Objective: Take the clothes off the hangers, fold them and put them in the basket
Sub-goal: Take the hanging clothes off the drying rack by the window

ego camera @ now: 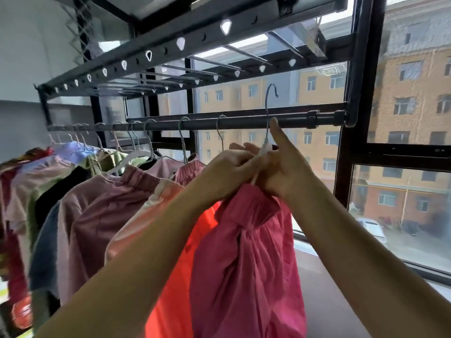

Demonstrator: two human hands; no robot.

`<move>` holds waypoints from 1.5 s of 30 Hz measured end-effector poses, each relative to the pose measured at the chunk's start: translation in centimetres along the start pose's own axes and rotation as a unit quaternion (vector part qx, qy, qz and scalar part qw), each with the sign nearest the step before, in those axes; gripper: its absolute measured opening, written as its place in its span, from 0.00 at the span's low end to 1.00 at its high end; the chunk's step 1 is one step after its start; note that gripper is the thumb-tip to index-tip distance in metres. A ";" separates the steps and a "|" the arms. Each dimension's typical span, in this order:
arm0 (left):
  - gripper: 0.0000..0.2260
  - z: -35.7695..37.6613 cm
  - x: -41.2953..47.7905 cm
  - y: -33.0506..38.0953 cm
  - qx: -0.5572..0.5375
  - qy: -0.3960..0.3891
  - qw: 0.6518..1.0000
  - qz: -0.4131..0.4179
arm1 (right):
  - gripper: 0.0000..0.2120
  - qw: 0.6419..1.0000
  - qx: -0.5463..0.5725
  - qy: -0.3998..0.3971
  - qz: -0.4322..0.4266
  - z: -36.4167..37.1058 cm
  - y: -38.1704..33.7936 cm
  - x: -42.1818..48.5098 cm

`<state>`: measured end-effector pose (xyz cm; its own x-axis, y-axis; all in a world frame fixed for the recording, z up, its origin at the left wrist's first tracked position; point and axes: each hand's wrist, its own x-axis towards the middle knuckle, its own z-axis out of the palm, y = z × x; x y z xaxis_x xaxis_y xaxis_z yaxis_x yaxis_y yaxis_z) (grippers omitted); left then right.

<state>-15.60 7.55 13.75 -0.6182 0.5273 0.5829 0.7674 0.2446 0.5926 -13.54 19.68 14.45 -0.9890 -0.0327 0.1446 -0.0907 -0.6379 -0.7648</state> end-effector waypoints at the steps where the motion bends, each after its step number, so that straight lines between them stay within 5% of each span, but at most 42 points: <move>1: 0.17 -0.9 0.0 -0.6 -0.015 0.043 0.999 -0.012 | 0.31 1.000 0.009 -0.005 -0.012 0.3 0.4 0.3; 4: 0.14 -3.8 0.3 -3.1 -0.022 0.137 0.987 -0.084 | 0.24 0.997 0.038 0.010 -0.069 0.8 0.7 1.0; 6: 0.13 -4.6 0.4 -5.0 -0.008 0.081 0.980 -0.180 | 0.16 0.995 0.019 -0.020 -0.096 1.0 0.3 1.3; 8: 0.22 -4.3 0.4 -6.5 -0.045 0.026 0.969 -0.243 | 0.14 0.994 -0.018 -0.051 -0.096 1.4 0.3 1.5; 11: 0.19 -3.1 0.2 -6.7 -0.138 0.008 0.958 -0.252 | 0.21 0.996 -0.027 -0.020 -0.078 1.8 1.3 1.3; 15: 0.07 -1.8 1.0 -6.9 -0.276 0.034 0.922 -0.271 | 0.09 0.996 -0.068 0.028 -0.048 0.9 3.0 1.7; 18: 0.11 -2.3 1.1 -6.8 -0.382 0.051 0.875 -0.295 | 0.13 0.992 -0.084 0.068 -0.058 0.1 3.7 2.0; 24: 0.15 -5.3 1.2 -5.8 -0.147 0.065 0.974 -0.159 | 0.14 0.997 -0.055 0.045 -0.040 0.1 4.6 2.6; 29: 0.15 -5.7 0.4 -6.0 -0.139 0.006 0.982 -0.130 | 0.12 0.999 -0.008 0.034 -0.026 1.0 5.1 2.4; 33: 0.09 -4.3 -1.6 -6.5 -0.174 0.005 0.982 -0.079 | 0.28 1.000 0.015 0.019 0.004 1.7 6.0 2.1; 41: 0.15 -2.9 -5.0 -6.2 0.024 0.020 1.000 0.004 | 0.10 0.992 0.122 -0.025 0.002 1.9 6.7 1.1; 45: 0.11 -5.8 -4.6 -6.8 -0.133 0.216 0.964 -0.079 | 0.16 0.989 0.129 -0.068 -0.014 2.5 6.3 -0.2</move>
<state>-18.95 -1.21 10.30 -0.7811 0.0979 0.6167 0.6226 0.0472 0.7811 -13.67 13.76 11.13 -0.9600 -0.1035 0.2602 -0.0681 -0.8149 -0.5755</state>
